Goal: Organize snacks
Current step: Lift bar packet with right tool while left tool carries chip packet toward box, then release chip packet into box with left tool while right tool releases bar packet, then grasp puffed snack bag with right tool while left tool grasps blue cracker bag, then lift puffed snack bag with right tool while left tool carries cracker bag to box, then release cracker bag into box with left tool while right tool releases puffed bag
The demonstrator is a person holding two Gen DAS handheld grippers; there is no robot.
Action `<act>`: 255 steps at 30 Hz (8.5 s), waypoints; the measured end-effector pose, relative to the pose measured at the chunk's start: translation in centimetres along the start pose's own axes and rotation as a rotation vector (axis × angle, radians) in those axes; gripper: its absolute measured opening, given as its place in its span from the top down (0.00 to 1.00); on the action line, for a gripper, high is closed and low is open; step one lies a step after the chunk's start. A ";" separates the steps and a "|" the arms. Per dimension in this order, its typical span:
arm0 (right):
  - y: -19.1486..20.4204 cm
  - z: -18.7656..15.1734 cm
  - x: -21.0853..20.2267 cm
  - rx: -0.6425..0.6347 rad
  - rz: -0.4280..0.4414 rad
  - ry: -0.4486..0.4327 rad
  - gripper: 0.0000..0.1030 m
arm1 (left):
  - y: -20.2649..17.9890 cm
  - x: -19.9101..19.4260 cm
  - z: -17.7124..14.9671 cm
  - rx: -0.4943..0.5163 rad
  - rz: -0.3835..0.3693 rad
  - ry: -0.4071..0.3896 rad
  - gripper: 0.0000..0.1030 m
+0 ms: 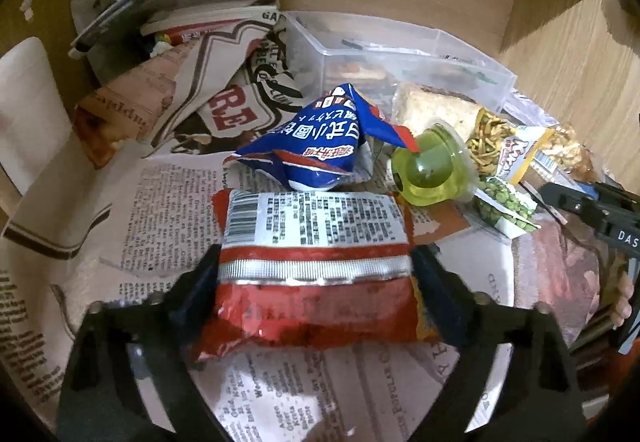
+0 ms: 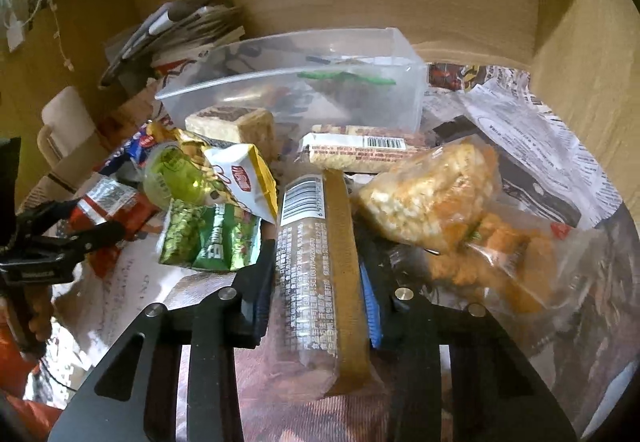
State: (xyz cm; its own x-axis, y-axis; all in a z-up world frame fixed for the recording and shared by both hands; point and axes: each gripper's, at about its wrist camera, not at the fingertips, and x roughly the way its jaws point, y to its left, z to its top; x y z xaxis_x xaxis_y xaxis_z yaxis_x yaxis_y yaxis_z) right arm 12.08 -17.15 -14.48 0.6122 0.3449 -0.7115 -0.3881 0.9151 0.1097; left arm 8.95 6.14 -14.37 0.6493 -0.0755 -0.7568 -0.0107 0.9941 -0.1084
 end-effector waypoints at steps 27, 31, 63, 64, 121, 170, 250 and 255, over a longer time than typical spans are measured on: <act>0.6 4.4 -5.7 -0.027 0.012 -0.222 0.67 | 0.0 -7.8 5.5 -0.021 -0.047 -0.203 0.23; 0.9 5.9 -5.6 -0.047 0.005 -0.245 0.67 | -0.4 -6.9 7.3 -0.010 -0.057 -0.211 0.23; 1.3 16.3 4.6 -0.118 -0.037 -0.153 0.67 | -2.9 5.6 18.9 0.005 -0.114 -0.070 0.23; 1.1 16.4 5.0 -0.117 -0.041 -0.142 0.67 | -3.0 6.1 19.1 0.004 -0.115 -0.059 0.23; -4.7 4.8 -2.0 0.003 -0.133 -0.064 0.31 | 0.7 2.2 8.0 -0.001 -0.009 0.016 0.05; -1.7 3.0 -3.0 -0.037 -0.040 -0.110 0.55 | 1.7 -2.8 5.5 -0.031 -0.017 -0.073 0.05; 0.0 19.2 7.7 -0.045 -0.057 -0.109 0.49 | -2.0 9.4 21.2 0.046 -0.104 -0.026 0.30; 0.0 19.0 6.0 -0.050 -0.055 -0.138 0.44 | -2.2 8.2 21.3 0.039 -0.110 -0.055 0.22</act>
State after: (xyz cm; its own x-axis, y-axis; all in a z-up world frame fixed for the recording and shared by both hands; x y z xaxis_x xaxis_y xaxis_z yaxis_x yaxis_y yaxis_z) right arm 28.82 -11.10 -5.60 0.7209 0.3230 -0.6131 -0.3831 0.9230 0.0358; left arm 30.45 5.05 -6.60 0.6854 -0.1809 -0.7053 0.0918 0.9824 -0.1627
